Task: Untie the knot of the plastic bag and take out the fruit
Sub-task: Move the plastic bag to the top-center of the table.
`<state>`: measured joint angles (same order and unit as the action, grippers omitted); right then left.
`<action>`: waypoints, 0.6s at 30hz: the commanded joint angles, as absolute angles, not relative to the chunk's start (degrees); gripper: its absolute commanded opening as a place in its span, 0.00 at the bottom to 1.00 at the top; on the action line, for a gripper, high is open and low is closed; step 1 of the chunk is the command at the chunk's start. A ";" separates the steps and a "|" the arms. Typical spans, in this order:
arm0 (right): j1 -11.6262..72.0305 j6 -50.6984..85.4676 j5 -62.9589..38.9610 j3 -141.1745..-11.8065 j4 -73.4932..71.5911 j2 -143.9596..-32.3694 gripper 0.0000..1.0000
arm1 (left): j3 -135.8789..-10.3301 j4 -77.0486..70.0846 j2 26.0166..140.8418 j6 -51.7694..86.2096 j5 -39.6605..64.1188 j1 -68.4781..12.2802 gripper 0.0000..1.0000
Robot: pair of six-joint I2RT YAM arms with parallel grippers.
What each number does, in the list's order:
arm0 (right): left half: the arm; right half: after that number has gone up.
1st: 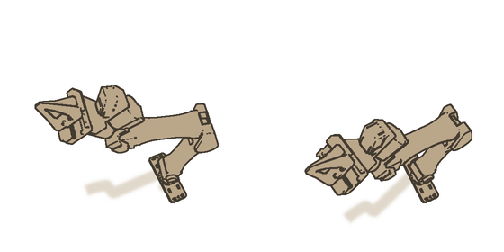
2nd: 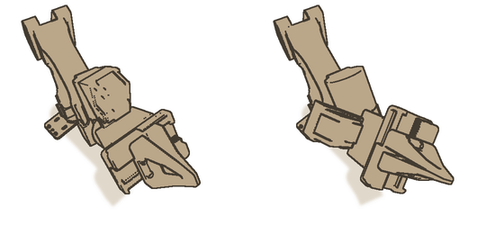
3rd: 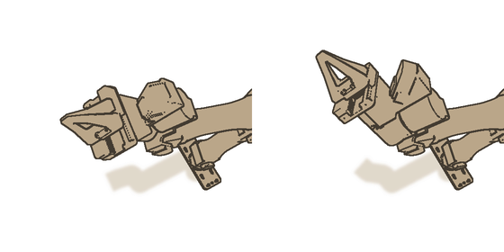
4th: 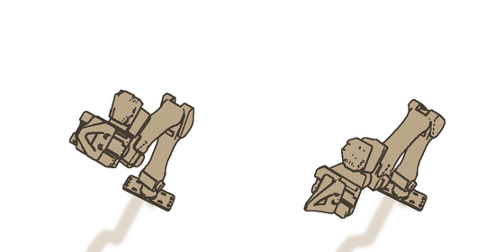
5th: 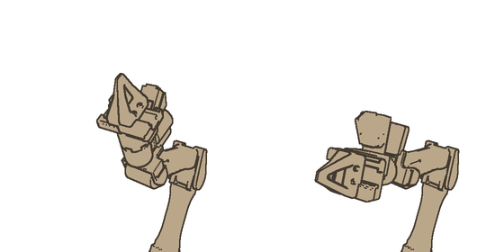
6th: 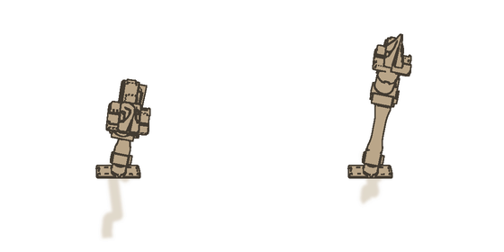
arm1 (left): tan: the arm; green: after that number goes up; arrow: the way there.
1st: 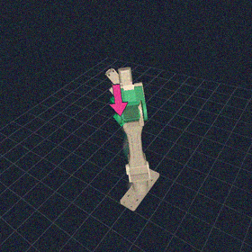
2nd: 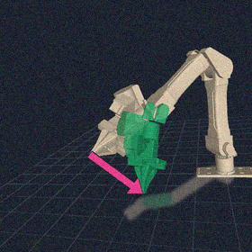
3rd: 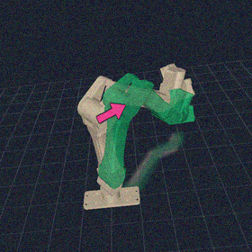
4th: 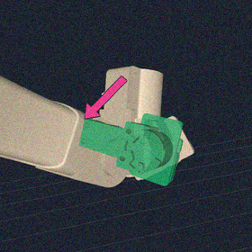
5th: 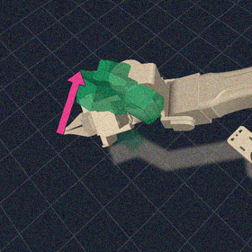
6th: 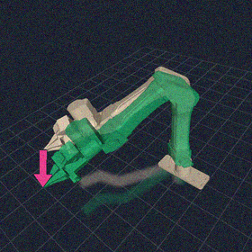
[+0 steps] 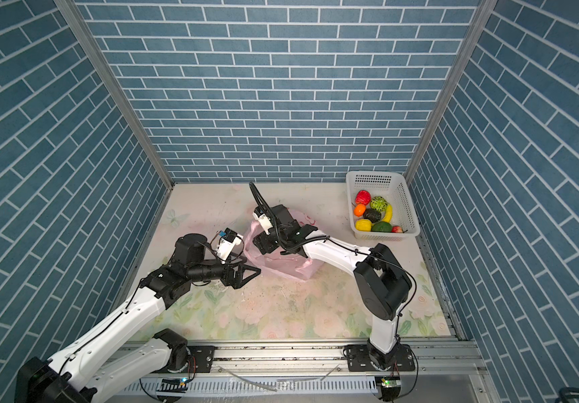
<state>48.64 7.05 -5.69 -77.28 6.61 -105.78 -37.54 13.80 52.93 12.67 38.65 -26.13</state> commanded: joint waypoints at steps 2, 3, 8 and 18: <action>45.79 6.68 -1.38 -83.19 2.56 -110.13 0.78 | -36.63 16.30 50.00 13.36 36.58 -24.93 1.00; 45.07 6.21 -1.16 -84.76 2.71 -111.79 0.78 | -36.56 16.50 49.37 13.34 35.88 -24.79 1.00; 40.95 4.05 -2.45 -96.02 5.16 -121.40 0.78 | -36.55 16.85 47.83 14.03 32.96 -24.52 1.00; 40.20 1.95 -8.15 -100.44 15.11 -115.58 0.80 | -35.87 16.53 45.60 15.45 22.53 -24.43 0.99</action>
<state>39.24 4.40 -5.21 -101.54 11.40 -122.96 -36.64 16.34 46.26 14.90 27.03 -24.88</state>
